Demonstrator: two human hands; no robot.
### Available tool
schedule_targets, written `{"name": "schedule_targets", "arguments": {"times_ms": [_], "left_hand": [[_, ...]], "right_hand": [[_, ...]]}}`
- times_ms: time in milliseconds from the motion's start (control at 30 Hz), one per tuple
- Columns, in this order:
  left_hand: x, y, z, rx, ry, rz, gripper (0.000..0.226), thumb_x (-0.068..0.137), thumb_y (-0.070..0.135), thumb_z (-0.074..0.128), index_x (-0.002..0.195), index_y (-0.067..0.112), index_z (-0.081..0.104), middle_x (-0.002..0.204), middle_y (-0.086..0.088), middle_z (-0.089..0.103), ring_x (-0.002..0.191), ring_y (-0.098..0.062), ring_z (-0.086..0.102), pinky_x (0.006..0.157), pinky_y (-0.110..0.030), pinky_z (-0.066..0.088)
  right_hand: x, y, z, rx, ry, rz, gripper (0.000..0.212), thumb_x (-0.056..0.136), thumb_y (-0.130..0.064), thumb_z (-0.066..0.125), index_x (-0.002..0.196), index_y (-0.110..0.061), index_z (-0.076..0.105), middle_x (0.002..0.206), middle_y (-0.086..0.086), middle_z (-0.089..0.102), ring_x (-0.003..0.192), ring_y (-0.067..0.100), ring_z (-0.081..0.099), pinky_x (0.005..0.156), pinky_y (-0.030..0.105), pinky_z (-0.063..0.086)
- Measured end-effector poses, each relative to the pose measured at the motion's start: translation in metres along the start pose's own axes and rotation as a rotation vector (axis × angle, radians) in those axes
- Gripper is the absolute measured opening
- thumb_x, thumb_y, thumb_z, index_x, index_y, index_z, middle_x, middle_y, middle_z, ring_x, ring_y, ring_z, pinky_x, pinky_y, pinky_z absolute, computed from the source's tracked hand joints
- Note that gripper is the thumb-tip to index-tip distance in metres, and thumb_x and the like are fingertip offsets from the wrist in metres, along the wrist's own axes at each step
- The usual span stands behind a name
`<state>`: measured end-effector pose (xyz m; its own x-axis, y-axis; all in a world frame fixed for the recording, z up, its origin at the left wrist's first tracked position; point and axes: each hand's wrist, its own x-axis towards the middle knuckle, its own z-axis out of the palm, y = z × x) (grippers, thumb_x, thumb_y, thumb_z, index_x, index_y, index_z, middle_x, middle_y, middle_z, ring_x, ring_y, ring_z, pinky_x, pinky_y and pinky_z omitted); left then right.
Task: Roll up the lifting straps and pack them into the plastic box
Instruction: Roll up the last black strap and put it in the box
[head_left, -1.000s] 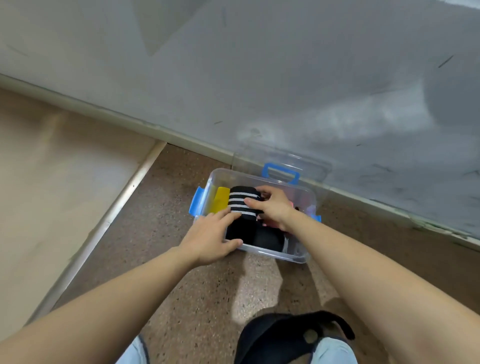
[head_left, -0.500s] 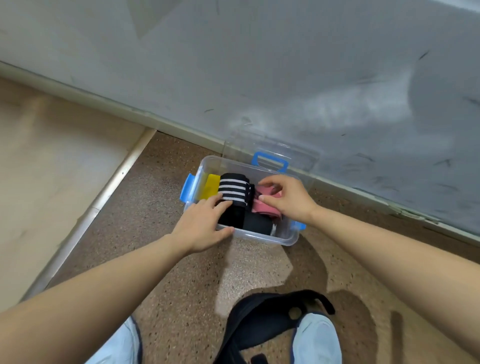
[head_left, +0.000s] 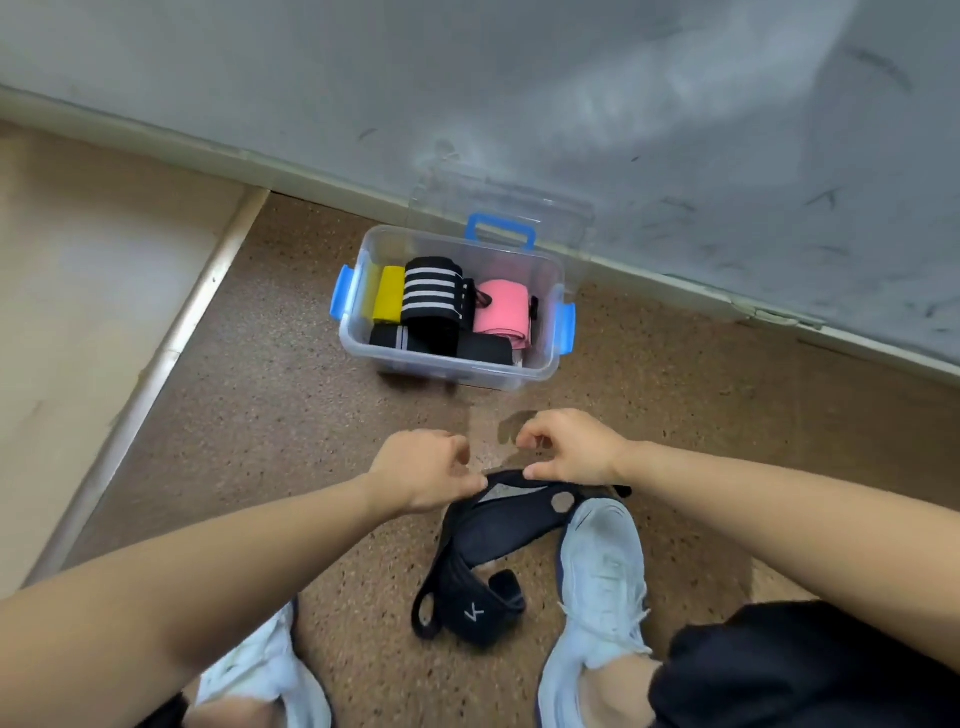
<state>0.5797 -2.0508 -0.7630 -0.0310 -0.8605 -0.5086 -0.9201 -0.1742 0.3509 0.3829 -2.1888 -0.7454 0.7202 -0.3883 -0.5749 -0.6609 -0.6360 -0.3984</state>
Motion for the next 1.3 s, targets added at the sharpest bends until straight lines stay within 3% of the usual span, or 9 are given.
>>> {"name": "schedule_targets", "arguments": {"times_ms": [167,433,567,733,867,967,1067,1167,1300], "left_hand": [[-0.009,0.004,0.037,0.116,-0.138,-0.029,0.044,0.086,0.051,0.061,0.121,0.024,0.06,0.12,-0.004,0.07,0.111,-0.033,0.066,0.085,-0.039,0.053],[0.005,-0.053,-0.001,-0.119,0.166,-0.223,0.022,0.097,0.033,0.057,0.115,0.026,0.067,0.106,-0.006,0.074,0.1,-0.034,0.068,0.082,-0.039,0.054],[0.003,-0.088,-0.012,-0.348,0.027,-0.293,0.034,0.092,0.033,0.072,0.125,0.025,0.063,0.099,0.003,0.068,0.094,-0.021,0.064,0.079,-0.031,0.046],[-0.008,-0.106,0.003,-0.235,-0.008,-0.343,0.022,0.092,0.028,0.071,0.114,0.025,0.07,0.107,-0.002,0.073,0.101,-0.025,0.067,0.08,-0.032,0.049],[-0.009,-0.104,0.002,-0.223,0.049,-0.324,0.011,0.096,0.031,0.065,0.105,0.037,0.063,0.1,0.004,0.07,0.102,-0.026,0.068,0.083,-0.038,0.055],[-0.009,-0.096,0.002,-0.083,0.223,-0.271,0.033,0.094,0.03,0.065,0.127,0.029,0.06,0.118,0.001,0.069,0.11,-0.029,0.065,0.087,-0.041,0.052],[-0.007,-0.075,-0.001,0.162,0.398,-0.041,0.052,0.088,0.031,0.069,0.137,0.022,0.054,0.125,-0.003,0.063,0.112,-0.029,0.058,0.094,-0.044,0.046],[-0.005,-0.039,0.004,0.05,0.212,0.158,0.046,0.092,0.038,0.066,0.135,0.025,0.058,0.127,0.002,0.061,0.114,-0.022,0.058,0.096,-0.041,0.049],[-0.01,0.006,0.034,-0.102,-0.168,0.048,0.041,0.096,0.048,0.06,0.133,0.03,0.054,0.131,0.003,0.06,0.117,-0.022,0.061,0.096,-0.041,0.052]], "right_hand": [[0.005,0.025,0.017,-0.212,-0.107,0.029,0.046,0.089,-0.032,0.075,0.13,-0.021,0.059,0.124,0.002,0.06,0.116,0.024,0.057,0.09,0.037,0.048],[0.004,0.067,0.014,-0.13,-0.073,0.224,0.009,0.096,-0.019,0.065,0.102,-0.022,0.07,0.102,-0.001,0.069,0.102,0.024,0.066,0.083,0.032,0.049],[0.009,0.066,0.007,-0.019,0.04,0.25,0.013,0.095,-0.013,0.063,0.088,-0.023,0.068,0.094,-0.001,0.071,0.093,0.022,0.067,0.083,0.035,0.053],[0.018,0.057,0.013,0.212,0.119,0.294,0.016,0.087,-0.027,0.079,0.094,-0.02,0.066,0.094,0.001,0.069,0.089,0.02,0.063,0.082,0.034,0.051],[0.022,0.048,0.02,0.358,0.282,0.374,0.015,0.089,-0.019,0.077,0.086,-0.015,0.063,0.082,0.001,0.066,0.079,0.02,0.061,0.072,0.032,0.049],[0.024,0.045,0.014,0.384,0.339,0.374,0.012,0.09,-0.003,0.066,0.087,-0.012,0.061,0.083,0.006,0.068,0.08,0.026,0.068,0.073,0.039,0.056],[0.021,0.049,0.009,0.408,0.323,0.307,0.025,0.087,0.006,0.062,0.091,-0.018,0.056,0.084,0.009,0.068,0.074,0.023,0.069,0.071,0.039,0.058],[0.019,0.052,0.003,0.418,0.189,0.23,0.031,0.091,0.007,0.058,0.092,-0.022,0.066,0.09,0.013,0.074,0.068,0.021,0.071,0.07,0.034,0.061],[0.02,0.052,-0.006,0.351,0.075,0.209,0.02,0.094,-0.006,0.067,0.096,-0.026,0.074,0.081,0.004,0.077,0.063,0.003,0.065,0.068,0.015,0.047]]}}
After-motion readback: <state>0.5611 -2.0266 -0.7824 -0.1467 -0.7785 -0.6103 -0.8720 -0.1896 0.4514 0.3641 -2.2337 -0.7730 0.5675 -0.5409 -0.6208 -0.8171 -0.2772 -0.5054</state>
